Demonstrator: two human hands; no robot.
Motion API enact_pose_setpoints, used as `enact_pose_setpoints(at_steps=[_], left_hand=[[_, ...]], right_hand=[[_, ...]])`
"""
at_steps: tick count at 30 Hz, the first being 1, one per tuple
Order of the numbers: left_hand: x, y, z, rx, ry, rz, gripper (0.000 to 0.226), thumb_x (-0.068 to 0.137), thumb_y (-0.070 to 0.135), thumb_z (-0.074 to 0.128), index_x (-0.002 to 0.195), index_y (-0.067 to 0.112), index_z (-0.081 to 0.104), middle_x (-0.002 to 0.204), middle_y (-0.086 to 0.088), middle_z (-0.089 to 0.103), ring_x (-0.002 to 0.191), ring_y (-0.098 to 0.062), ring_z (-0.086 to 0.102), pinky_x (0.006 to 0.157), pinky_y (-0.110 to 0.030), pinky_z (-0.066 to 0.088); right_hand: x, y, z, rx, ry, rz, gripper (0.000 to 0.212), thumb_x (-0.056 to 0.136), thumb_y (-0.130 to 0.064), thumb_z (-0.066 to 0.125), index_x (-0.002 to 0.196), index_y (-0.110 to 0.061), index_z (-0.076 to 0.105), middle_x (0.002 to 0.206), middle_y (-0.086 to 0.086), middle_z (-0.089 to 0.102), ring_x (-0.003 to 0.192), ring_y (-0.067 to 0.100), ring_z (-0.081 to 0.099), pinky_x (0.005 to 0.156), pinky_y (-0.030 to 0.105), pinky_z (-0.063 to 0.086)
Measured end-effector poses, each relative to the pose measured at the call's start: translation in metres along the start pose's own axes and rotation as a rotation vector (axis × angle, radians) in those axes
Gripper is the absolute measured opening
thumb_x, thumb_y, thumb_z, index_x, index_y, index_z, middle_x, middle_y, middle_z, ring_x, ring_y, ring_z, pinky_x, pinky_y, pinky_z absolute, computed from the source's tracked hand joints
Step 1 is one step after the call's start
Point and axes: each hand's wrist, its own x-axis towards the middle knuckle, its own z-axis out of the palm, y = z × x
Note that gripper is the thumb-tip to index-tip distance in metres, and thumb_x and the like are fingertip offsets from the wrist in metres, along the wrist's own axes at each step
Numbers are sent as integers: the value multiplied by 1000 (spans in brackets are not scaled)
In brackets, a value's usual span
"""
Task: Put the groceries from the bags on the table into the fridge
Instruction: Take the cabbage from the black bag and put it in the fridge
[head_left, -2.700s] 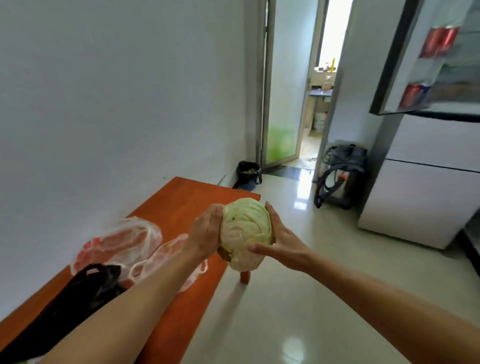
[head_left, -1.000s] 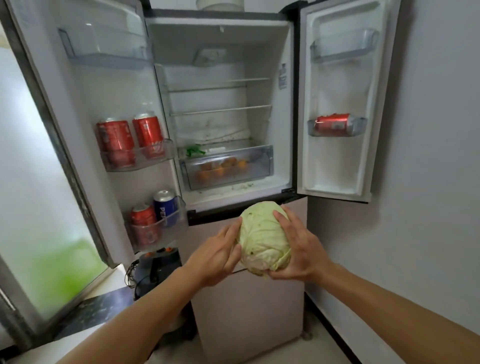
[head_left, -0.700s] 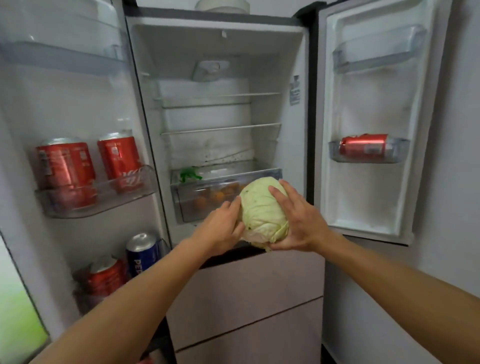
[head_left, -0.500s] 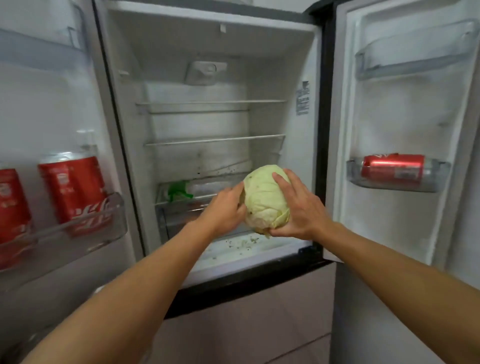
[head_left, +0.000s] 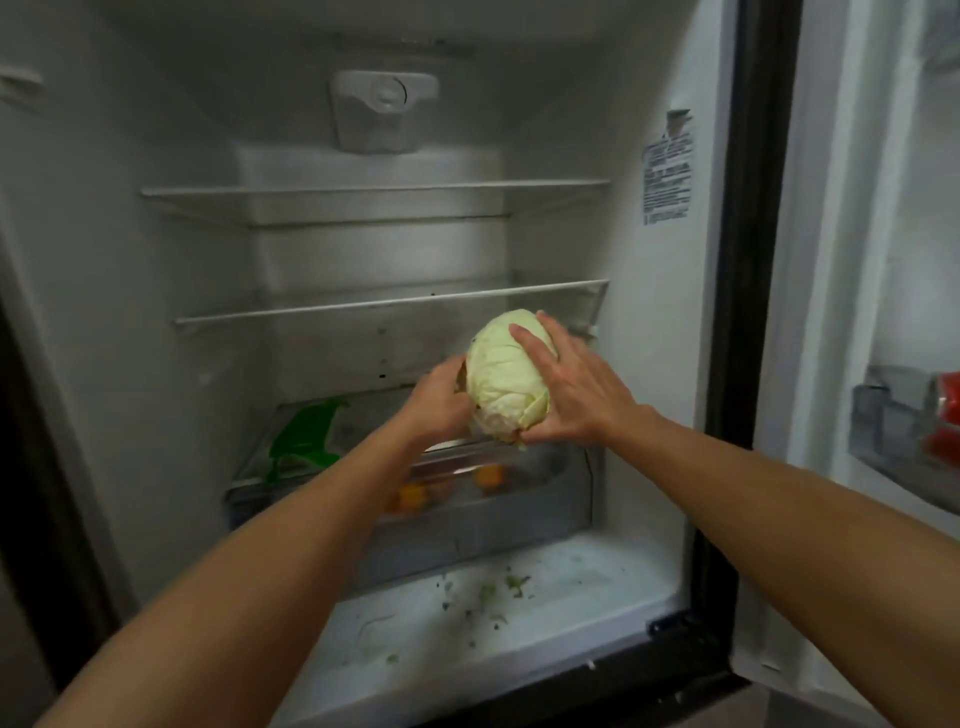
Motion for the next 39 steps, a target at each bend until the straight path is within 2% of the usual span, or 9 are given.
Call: enact_pose_setpoints(at_steps=[3,6,9,12,16,20,23,33,39], left_hand=[[35,-18,5,-68,21,-59,59,68,20,54,126,10,57,117,-10,65,107,-25,61,93,-47,52],[64,-29,8,-165,32,-118,35,84,3,49,117,-1,60,112,-16,65,104,-28,62,90,-43,54],[98,-46,10,-236,14,-126,32,89,-4,47,117,3,61,108,-10,67,99,-22,63,81,-28,55],[136,-71,10,-212,8,-127,36,86,-3,51,118,8,63,113,-10,67,103,-23,63,88,-34,53],[179,-94,13,-133,-104,-62,16,89,11,59,102,17,66,99,-1,67,99,-18,63,82,-31,51],[210,-116,17,-42,-130,-11,55,82,39,58,133,18,54,130,-5,59,121,-19,55,103,-38,45],[216,-120,23,26,-120,5,53,97,25,53,146,15,35,144,-8,44,133,-21,42,107,-28,33],[224,-129,35,389,-135,20,72,99,26,43,153,13,-2,152,-23,26,133,-37,38,107,-38,32],[209,-127,32,495,-142,-13,71,95,14,47,154,14,6,146,-23,32,126,-38,44,102,-39,38]], right_hand=[[24,11,23,32,-12,9,130,56,-60,82,154,-30,2,160,13,2,135,40,31,105,48,40],[50,20,44,77,-49,53,130,58,-56,84,155,-25,2,155,17,12,133,39,33,106,45,39],[79,27,61,133,-63,93,132,58,-53,86,155,-24,0,154,17,15,131,42,37,104,45,41],[109,37,85,169,-90,103,132,57,-50,87,154,-30,1,157,15,6,135,44,32,106,49,40],[151,55,119,96,-145,131,131,58,-55,85,154,-34,-2,160,13,-1,142,42,19,108,51,36],[178,68,146,6,-89,63,129,61,-62,80,156,-26,2,159,19,7,138,45,27,104,51,37],[190,76,160,16,-78,34,126,62,-57,82,156,-24,5,158,20,9,140,43,25,105,52,35],[188,89,172,49,-153,127,127,68,-50,81,155,-26,-8,161,18,2,145,40,19,112,50,28],[174,86,155,33,-230,191,103,83,-39,68,153,-36,-7,162,11,4,139,39,32,105,52,39]])
